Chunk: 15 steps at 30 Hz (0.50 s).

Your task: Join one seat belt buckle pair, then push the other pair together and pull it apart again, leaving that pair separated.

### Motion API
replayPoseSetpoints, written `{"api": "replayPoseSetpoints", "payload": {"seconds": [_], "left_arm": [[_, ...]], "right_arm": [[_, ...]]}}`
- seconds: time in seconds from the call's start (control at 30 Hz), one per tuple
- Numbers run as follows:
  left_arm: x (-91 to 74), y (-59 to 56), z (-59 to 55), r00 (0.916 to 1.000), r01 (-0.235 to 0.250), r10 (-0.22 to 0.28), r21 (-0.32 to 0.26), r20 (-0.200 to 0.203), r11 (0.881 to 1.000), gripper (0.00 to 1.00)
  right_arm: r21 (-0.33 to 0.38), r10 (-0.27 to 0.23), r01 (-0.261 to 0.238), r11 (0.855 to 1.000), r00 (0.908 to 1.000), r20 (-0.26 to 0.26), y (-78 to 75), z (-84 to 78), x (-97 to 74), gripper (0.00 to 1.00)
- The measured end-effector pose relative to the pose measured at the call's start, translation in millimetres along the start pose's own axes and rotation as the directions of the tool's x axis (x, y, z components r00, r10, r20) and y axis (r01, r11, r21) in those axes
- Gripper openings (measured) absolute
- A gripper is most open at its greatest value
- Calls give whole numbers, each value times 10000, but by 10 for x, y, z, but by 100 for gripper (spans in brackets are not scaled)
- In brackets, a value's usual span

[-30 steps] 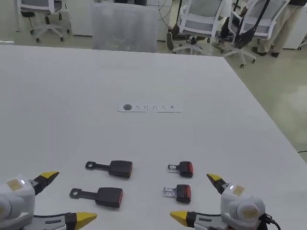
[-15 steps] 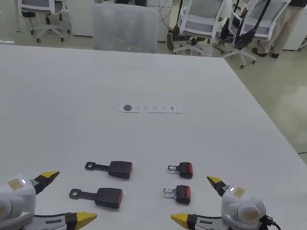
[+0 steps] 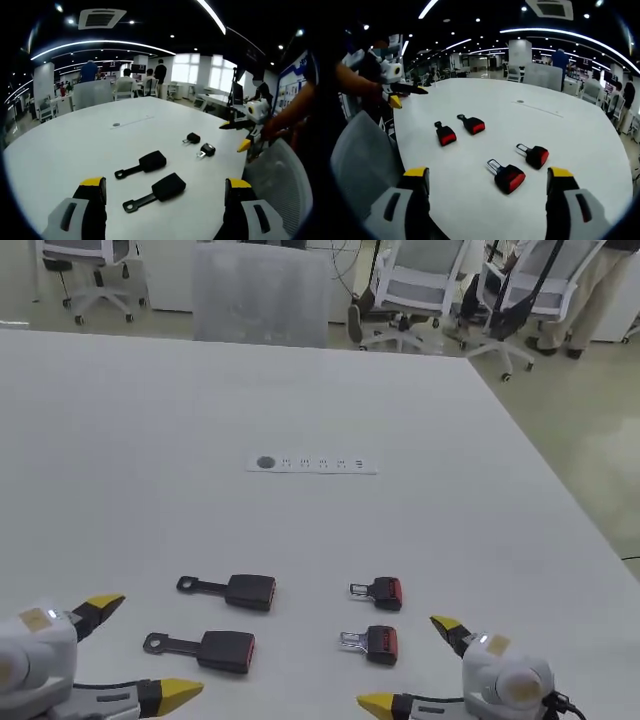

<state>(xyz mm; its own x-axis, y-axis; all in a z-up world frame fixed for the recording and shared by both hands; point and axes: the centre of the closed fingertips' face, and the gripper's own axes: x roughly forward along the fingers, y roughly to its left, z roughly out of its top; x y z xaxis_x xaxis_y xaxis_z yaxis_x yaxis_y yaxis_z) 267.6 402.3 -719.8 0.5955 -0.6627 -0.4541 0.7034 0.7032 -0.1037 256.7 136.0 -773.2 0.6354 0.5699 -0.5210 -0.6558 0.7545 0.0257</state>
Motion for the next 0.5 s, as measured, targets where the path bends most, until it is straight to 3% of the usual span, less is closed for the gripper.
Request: {"api": "replayPoseSetpoints", "payload": {"seconds": [0.5], "left_arm": [[146, 3, 19, 9997, 218, -217, 60, -117, 9997, 100]], "right_arm": [[-8, 137, -138, 9999, 9997, -194, -70, -44, 24, 96]]}}
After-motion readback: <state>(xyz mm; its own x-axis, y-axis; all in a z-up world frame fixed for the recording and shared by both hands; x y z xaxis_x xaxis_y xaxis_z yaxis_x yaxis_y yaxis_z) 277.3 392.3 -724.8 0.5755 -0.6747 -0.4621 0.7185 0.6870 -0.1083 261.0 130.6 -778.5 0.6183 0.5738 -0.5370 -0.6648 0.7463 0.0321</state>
